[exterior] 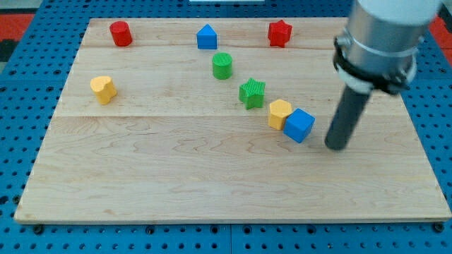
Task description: Place the blue cube right to the green star
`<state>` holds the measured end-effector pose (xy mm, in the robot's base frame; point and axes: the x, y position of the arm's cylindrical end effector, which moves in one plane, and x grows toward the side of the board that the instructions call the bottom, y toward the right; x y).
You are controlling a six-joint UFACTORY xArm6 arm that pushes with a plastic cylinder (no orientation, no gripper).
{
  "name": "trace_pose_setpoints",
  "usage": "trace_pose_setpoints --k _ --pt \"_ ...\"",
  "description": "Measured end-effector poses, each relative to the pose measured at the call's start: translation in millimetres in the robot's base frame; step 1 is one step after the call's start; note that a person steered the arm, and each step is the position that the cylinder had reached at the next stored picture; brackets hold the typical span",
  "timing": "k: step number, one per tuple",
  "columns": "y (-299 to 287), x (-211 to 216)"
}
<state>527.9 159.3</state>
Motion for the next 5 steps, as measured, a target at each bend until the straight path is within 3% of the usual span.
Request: trace_pose_setpoints --k 1,3,5 --pt "-53 -3" --pt "-25 -81" --pt "26 -112"
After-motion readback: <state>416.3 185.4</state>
